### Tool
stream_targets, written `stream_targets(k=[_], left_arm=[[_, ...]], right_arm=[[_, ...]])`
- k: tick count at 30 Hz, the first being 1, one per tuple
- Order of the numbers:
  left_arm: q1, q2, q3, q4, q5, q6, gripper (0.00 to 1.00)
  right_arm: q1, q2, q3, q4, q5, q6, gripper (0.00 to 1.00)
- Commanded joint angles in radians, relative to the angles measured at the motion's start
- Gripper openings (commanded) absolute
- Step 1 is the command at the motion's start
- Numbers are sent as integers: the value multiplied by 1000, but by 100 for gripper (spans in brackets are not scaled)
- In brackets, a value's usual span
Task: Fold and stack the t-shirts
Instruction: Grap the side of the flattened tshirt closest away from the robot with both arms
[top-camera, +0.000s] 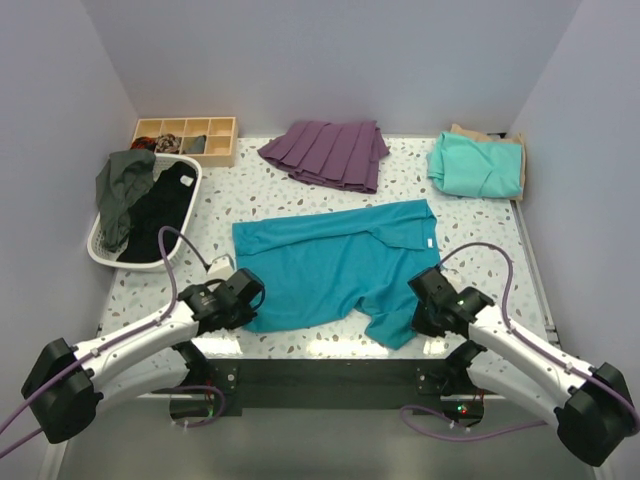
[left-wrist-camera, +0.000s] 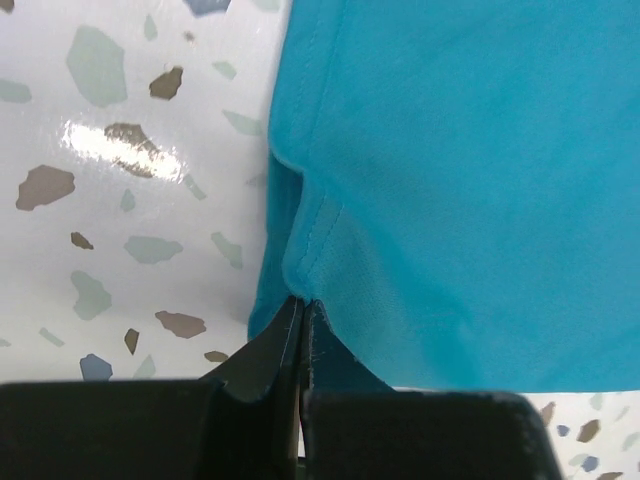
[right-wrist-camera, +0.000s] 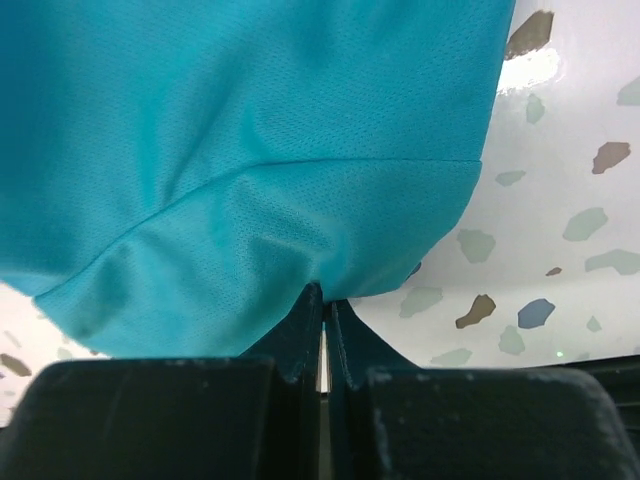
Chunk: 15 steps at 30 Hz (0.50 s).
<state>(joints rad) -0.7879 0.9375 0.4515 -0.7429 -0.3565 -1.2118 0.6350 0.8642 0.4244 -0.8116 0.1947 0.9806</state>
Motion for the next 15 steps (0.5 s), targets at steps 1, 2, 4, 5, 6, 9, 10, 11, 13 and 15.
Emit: stream_targets(k=[1, 2, 4, 5, 6, 9, 10, 11, 13, 15], left_arm=[[-5, -5, 116, -52, -91, 29, 0], [-4, -9, 130, -79, -96, 29, 0], [-5, -19, 156, -99, -113, 29, 0], [-5, -29, 164, -119, -116, 29, 0], [-4, -34, 170, -128, -124, 29, 0], [-2, -43, 185, -170, -136, 20, 0], [-4, -46, 187, -177, -136, 14, 0], [-4, -51, 188, -182, -133, 15, 0], [-4, -54, 196, -196, -136, 5, 0], [-4, -57, 199, -197, -140, 5, 0]], right_arm=[[5, -65, 134, -85, 80, -20, 0], [5, -71, 157, -115, 97, -26, 0], [5, -79, 219, -198, 133, -26, 0], [5, -80, 237, -218, 146, -26, 0], [5, -80, 250, -247, 152, -26, 0], [5, -83, 290, -290, 167, -23, 0], [5, -88, 307, -297, 179, -23, 0], [5, -90, 319, -307, 187, -19, 0], [5, -100, 349, -317, 204, -22, 0], [3, -106, 369, -325, 219, -31, 0]])
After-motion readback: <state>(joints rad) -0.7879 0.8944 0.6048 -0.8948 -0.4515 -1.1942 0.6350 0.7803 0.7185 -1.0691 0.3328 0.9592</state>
